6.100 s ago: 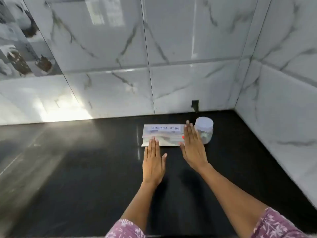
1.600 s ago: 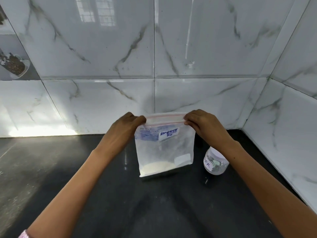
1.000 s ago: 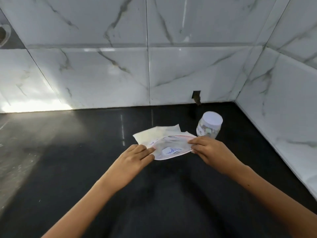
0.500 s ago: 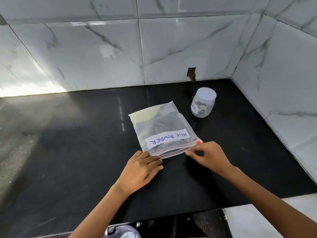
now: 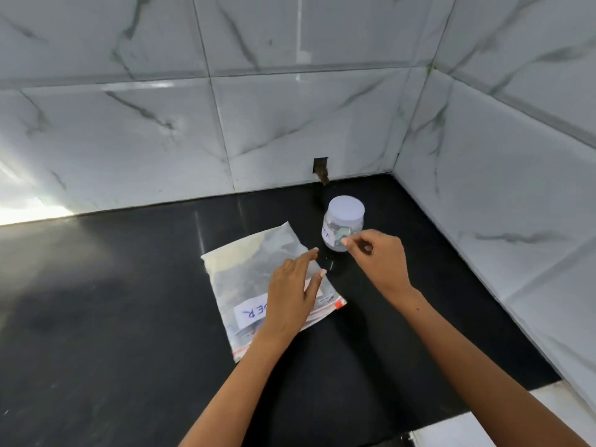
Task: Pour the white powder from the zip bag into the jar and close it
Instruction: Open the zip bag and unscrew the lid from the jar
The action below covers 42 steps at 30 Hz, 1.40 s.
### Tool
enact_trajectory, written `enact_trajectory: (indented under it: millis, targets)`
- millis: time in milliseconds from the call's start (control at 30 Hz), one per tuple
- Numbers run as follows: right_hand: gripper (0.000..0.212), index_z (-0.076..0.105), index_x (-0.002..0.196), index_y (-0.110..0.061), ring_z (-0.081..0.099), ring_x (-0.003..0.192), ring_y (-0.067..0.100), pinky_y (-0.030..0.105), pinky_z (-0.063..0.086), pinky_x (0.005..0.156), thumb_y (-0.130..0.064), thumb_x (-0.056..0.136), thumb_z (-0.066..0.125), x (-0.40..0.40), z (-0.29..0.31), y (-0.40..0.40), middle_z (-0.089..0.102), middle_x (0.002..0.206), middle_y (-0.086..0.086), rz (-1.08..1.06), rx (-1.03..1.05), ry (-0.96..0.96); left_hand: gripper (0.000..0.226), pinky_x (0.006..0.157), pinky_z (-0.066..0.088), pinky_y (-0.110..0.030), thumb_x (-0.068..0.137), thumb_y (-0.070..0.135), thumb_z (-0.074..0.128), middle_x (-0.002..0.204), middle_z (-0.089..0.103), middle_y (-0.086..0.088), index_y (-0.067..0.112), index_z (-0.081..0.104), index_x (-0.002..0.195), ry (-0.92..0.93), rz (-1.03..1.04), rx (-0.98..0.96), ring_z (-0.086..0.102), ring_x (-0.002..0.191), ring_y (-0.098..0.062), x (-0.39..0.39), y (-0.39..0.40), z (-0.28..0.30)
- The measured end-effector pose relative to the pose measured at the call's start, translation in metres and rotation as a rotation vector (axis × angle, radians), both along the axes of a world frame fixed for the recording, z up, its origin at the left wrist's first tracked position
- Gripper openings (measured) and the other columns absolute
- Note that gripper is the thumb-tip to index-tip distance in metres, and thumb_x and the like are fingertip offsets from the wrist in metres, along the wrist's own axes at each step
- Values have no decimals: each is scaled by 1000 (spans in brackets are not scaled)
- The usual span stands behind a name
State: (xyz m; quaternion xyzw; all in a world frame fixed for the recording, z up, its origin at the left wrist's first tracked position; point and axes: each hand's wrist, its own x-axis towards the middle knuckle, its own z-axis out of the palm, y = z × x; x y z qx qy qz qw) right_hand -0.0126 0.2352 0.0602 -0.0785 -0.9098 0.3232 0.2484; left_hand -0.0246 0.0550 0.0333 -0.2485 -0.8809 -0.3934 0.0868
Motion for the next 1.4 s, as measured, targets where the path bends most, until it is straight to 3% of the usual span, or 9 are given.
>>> enact_trajectory:
  millis: [133,300,567,800,967,1100,1200,1333,1400]
  targets:
    - [31,62,105,-14,57,101,15,22,46,71,-36,83,65,-38,5,19,60,113,4,-129,142,-2,48,94,41,-29,92,36,56,132,57,0,20,43,136,-65,17,39,56,109,-18,-26,34,2]
    - [65,46,128,-15,40,128,25,35,46,91,-51,78,66,-78,1,22,39,141,10,-144,191,-278,57,95,42,-28,86,37,65,131,56,0,21,42,135,-171,60,147,55,111,-16,-45,58,-6]
    - [57,52,102,-18,54,97,20,29,45,76,-60,67,67,-70,5,20,56,107,5,-90,273,-341,89,107,37,-32,68,36,82,141,48,-3,17,36,141,-328,65,217,46,127,-20,-67,82,-19]
    - [67,55,116,-22,53,100,18,29,46,79,-59,62,68,-46,6,18,58,112,1,-15,275,-348,78,82,46,-16,55,36,89,115,60,6,25,48,120,-351,72,272,57,97,-8,-63,89,-29]
    - [55,64,110,-30,51,109,7,35,48,94,-39,58,79,-54,29,44,56,123,-11,390,99,-502,77,70,48,-5,47,50,86,105,57,21,37,48,111,-390,-64,290,59,95,-4,-74,77,-25]
    - [92,34,135,-31,43,122,17,39,43,100,-61,58,73,-61,26,35,41,136,-3,294,282,-684,70,71,41,3,52,50,84,104,50,31,42,43,108,-397,-70,284,56,95,2,-75,75,-26]
    - [92,29,134,-21,44,117,26,38,43,89,-69,64,64,-66,20,22,40,130,9,110,499,-789,83,70,45,-2,45,50,86,105,52,24,35,38,111,-430,-57,294,57,96,-2,-75,74,-29]
    - [78,36,133,-37,40,118,20,37,46,93,-38,67,76,-72,34,35,37,129,2,398,376,-812,84,78,49,-11,48,45,87,109,55,13,29,39,114,-430,-63,253,57,97,-9,-75,74,-28]
    - [81,33,136,-42,38,122,21,38,44,97,-44,68,76,-71,36,34,34,133,1,389,322,-853,83,86,50,-20,48,48,85,113,55,10,29,39,114,-429,-49,245,57,100,-12,-73,75,-29]
